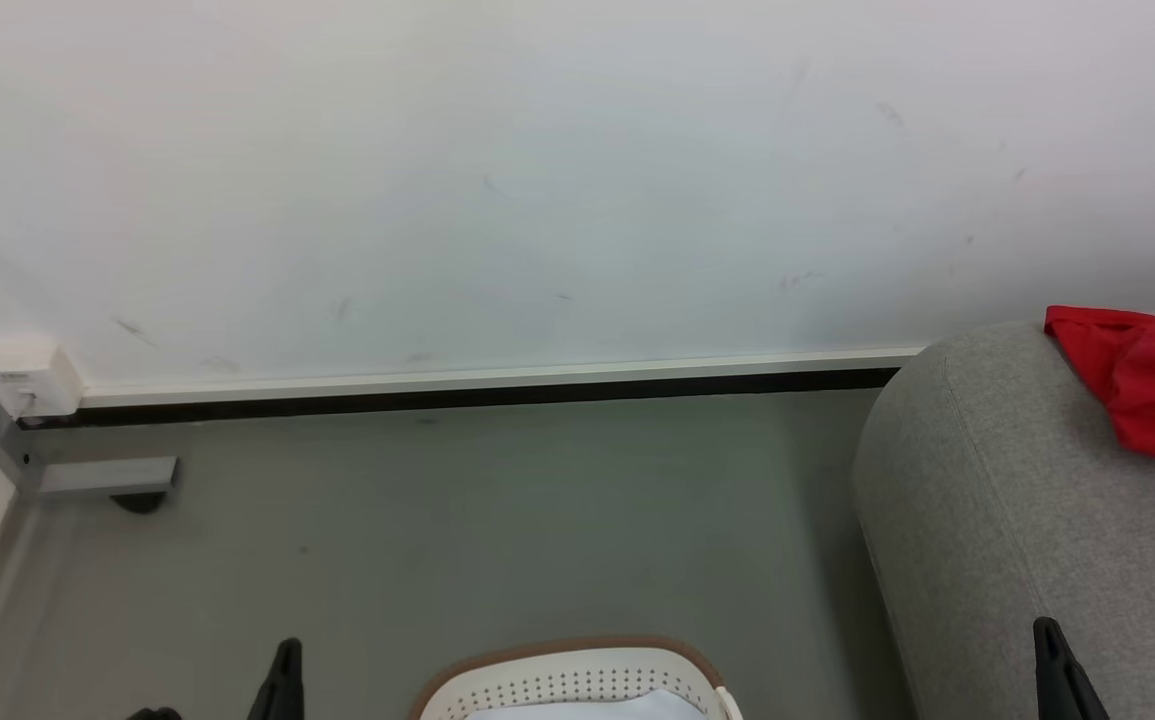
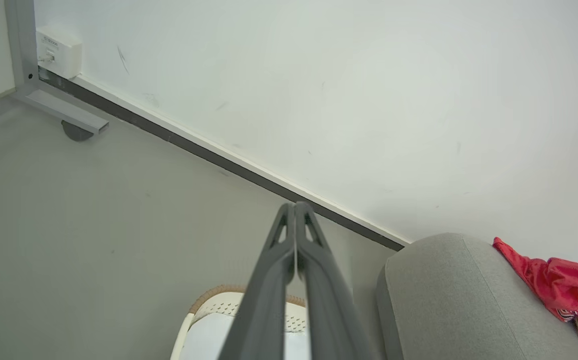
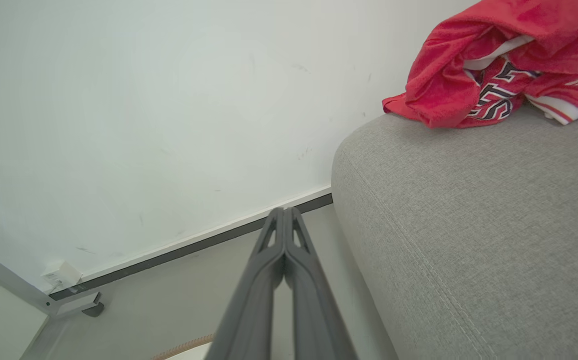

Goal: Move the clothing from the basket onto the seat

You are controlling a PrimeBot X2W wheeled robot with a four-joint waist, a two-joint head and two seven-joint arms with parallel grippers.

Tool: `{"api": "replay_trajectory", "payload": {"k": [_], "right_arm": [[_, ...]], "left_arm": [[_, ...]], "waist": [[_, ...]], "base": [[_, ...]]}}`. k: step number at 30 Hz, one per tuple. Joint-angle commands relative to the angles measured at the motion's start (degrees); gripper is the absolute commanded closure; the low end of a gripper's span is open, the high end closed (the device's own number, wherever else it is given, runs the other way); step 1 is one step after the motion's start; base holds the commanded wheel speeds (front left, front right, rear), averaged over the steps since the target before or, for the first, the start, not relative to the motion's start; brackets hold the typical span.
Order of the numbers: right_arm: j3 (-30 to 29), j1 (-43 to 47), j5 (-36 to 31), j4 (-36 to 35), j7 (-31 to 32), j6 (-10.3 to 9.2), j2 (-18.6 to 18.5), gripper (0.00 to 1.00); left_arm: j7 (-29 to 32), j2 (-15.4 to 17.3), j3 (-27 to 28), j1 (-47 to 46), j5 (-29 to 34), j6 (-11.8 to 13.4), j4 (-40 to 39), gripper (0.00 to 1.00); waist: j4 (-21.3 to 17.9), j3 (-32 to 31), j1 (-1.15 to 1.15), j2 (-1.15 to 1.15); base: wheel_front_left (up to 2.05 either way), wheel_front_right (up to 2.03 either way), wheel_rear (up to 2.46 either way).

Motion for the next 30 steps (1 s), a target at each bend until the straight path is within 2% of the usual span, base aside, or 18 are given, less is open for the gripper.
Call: {"api": "replay_trajectory", "payload": {"k": [1, 30], "right_arm": [[-0.39, -1.8, 2.74, -0.93, 0.55, -0.03, -0.43, 1.0], [-1.91, -4.49, 25.76, -0.95, 6.21, -0.07, -0.53, 1.0]], "left_arm": [[0.54, 0.19, 0.55, -1.65, -2.68, -0.27, -0.82, 1.0], [6.23, 0.01, 3.08, -4.48, -24.25, -1.32, -0.77, 1.0]], "waist": [[0.03, 0.03, 0.0, 0.0], [0.58, 0.55, 0.0, 0.0]], "base": [[0.0, 0.0, 0.0], [0.0, 0.0, 0.0]]}}
